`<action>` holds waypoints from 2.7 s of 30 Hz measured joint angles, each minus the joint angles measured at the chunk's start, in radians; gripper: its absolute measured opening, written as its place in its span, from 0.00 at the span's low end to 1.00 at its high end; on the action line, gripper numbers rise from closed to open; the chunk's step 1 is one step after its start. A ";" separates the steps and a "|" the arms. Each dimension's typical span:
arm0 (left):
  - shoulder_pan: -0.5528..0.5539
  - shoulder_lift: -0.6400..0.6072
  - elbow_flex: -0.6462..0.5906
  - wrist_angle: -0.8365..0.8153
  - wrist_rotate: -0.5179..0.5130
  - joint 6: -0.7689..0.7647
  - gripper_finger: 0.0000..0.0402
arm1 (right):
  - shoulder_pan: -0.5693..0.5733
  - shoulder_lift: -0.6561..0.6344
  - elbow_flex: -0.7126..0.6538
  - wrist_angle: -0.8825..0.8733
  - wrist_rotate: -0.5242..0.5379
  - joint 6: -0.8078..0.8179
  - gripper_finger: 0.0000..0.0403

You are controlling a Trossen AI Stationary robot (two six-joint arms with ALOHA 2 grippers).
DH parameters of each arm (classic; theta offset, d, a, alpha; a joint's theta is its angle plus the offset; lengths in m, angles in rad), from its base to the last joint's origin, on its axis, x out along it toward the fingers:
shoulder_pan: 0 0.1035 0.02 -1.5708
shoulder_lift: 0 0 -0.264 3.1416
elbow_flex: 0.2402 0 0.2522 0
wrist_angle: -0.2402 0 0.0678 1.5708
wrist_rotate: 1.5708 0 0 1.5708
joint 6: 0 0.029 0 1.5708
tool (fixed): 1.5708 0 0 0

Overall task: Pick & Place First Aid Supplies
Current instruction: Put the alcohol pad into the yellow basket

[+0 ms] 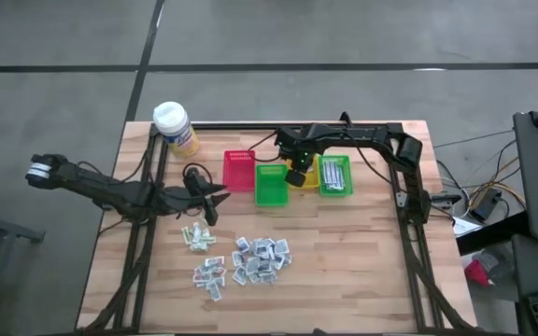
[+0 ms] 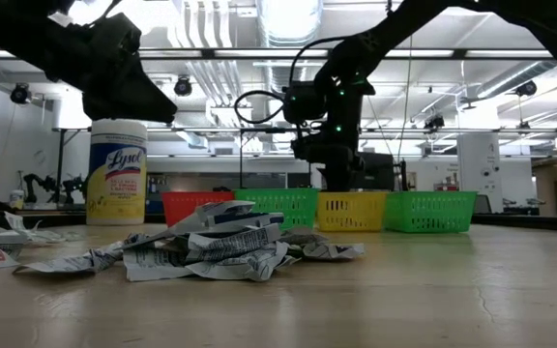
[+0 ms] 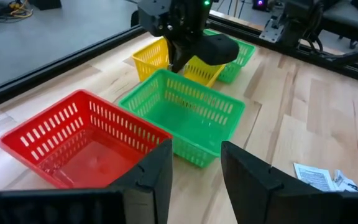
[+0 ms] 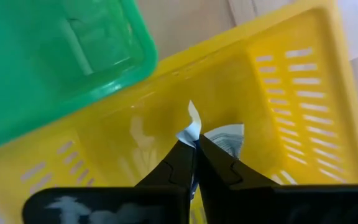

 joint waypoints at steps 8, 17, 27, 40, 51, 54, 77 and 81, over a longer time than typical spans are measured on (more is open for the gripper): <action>0.000 0.000 -0.001 0.000 0.000 -0.004 0.33 | -0.003 0.000 0.000 -0.002 -0.004 -0.025 0.20; 0.000 0.001 -0.001 0.001 0.002 -0.004 0.33 | -0.001 -0.012 0.109 -0.203 0.090 -0.053 0.26; 0.000 0.001 -0.001 0.001 0.007 -0.003 0.33 | 0.043 -0.034 0.288 -0.405 0.033 0.011 0.23; -0.014 0.001 -0.016 0.000 0.031 -0.017 0.33 | 0.329 -0.170 0.244 -0.400 0.012 0.107 0.19; -0.054 0.001 -0.065 0.019 0.034 -0.095 0.33 | 0.572 -0.165 0.221 -0.193 0.013 0.073 0.21; -0.062 0.001 -0.065 0.019 0.034 -0.089 0.33 | 0.604 -0.164 0.220 -0.139 0.012 0.065 0.22; -0.193 -0.034 -0.065 0.020 0.029 -0.054 0.33 | 0.648 -0.004 0.213 -0.064 -0.111 0.170 0.34; -0.212 -0.083 -0.065 0.019 0.027 -0.026 0.33 | 0.649 0.032 0.213 -0.062 -0.112 0.184 0.38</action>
